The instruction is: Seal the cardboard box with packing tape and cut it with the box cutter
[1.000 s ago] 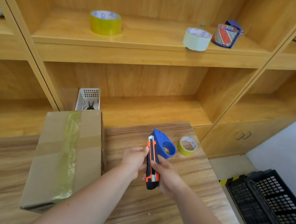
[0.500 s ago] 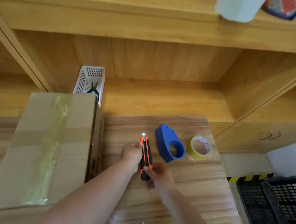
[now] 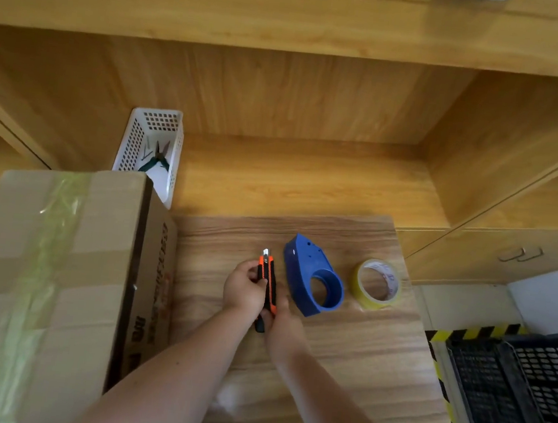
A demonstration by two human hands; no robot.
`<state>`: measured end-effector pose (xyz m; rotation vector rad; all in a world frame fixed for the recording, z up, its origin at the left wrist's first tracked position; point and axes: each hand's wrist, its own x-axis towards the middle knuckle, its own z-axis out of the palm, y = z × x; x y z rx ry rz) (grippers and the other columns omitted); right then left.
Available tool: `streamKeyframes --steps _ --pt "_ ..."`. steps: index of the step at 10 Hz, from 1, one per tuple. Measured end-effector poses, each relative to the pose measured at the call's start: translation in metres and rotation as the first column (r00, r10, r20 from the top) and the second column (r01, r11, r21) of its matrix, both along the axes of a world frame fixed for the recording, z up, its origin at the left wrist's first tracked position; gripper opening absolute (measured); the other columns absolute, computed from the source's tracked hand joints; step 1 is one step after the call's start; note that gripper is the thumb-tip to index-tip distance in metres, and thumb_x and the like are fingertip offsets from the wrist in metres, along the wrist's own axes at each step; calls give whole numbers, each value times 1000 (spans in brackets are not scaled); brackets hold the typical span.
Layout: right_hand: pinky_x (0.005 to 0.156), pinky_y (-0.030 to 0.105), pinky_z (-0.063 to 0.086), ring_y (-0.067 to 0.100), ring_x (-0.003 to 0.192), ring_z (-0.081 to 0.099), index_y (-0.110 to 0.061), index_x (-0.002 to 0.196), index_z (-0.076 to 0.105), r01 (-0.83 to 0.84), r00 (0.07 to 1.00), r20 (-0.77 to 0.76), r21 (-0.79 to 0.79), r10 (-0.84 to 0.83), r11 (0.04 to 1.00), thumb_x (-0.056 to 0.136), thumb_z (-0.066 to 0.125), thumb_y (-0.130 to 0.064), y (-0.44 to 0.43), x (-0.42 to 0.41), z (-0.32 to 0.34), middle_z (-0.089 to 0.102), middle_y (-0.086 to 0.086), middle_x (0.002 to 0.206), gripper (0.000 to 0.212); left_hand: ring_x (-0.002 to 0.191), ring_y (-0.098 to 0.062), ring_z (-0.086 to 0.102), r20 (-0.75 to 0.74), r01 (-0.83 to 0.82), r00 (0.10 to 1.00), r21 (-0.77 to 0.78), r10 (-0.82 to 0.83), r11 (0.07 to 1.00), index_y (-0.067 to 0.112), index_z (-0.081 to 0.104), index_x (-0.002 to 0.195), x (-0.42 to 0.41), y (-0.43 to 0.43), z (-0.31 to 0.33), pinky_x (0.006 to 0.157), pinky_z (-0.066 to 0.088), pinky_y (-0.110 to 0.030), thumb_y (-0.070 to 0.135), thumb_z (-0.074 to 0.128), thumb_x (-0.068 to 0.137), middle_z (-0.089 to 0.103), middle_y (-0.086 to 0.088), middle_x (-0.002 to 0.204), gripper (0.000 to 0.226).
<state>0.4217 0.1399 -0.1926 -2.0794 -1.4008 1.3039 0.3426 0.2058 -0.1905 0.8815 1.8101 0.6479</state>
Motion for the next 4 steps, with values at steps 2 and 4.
streamKeyframes --steps 2,4 --pt "73 38 56 24 88 67 -25 147 4 -188 920 331 -94 208 978 98 35 -33 3 -5 1 67 8 104 58 85 -12 59 -44 49 998 21 -48 999 18 63 117 -4 -3 -3 71 43 -21 0 57 85 64 -2 107 37" --pt "76 41 56 25 90 66 -13 128 35 -96 951 292 -50 106 994 95 43 -37 7 -2 25 67 9 100 42 86 -15 56 36 -2 999 78 -1 997 11 61 118 -17 -8 30 74 42 -20 -5 44 86 60 -3 99 40"
